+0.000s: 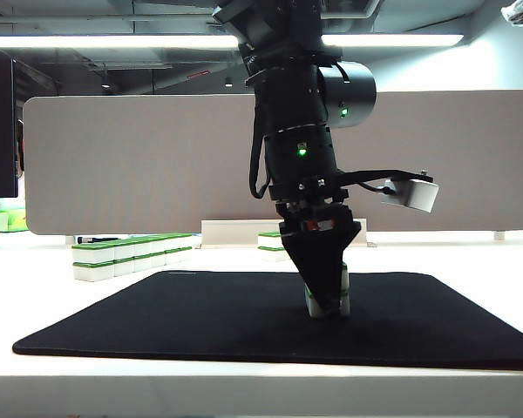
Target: Take a mahjong tile from the mahjong wall and then place it on the table close to you.
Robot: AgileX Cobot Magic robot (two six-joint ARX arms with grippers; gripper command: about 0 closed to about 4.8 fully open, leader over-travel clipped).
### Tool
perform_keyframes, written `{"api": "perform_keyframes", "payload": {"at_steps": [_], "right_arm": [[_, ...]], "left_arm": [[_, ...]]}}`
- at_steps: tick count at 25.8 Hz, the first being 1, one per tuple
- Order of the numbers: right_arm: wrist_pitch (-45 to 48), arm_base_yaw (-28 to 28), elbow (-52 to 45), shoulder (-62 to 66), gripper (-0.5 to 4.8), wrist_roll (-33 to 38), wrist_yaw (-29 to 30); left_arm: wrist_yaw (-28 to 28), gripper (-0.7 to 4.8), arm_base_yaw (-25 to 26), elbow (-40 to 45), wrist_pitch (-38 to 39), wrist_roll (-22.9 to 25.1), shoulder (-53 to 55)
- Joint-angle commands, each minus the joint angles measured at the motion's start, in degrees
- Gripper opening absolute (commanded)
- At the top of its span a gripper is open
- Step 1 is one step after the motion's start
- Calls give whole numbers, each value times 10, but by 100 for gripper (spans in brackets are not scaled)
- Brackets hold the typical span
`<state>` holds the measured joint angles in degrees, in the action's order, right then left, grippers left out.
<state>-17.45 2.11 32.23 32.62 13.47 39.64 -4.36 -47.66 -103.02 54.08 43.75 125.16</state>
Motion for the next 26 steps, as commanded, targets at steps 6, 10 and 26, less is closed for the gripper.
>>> {"api": "perform_keyframes", "payload": {"at_steps": [6,10,26], "right_arm": [[5,0,4,-1,-1,-2,0],[5,0,4,-1,-1,-2,0],[5,1,4,-1,-1,-2,1]], "left_arm": [[7,122,-1,0,26,4,4],[0,121,-7,0,27,2,4],[-6,221,-15,0,24,2,4]]}}
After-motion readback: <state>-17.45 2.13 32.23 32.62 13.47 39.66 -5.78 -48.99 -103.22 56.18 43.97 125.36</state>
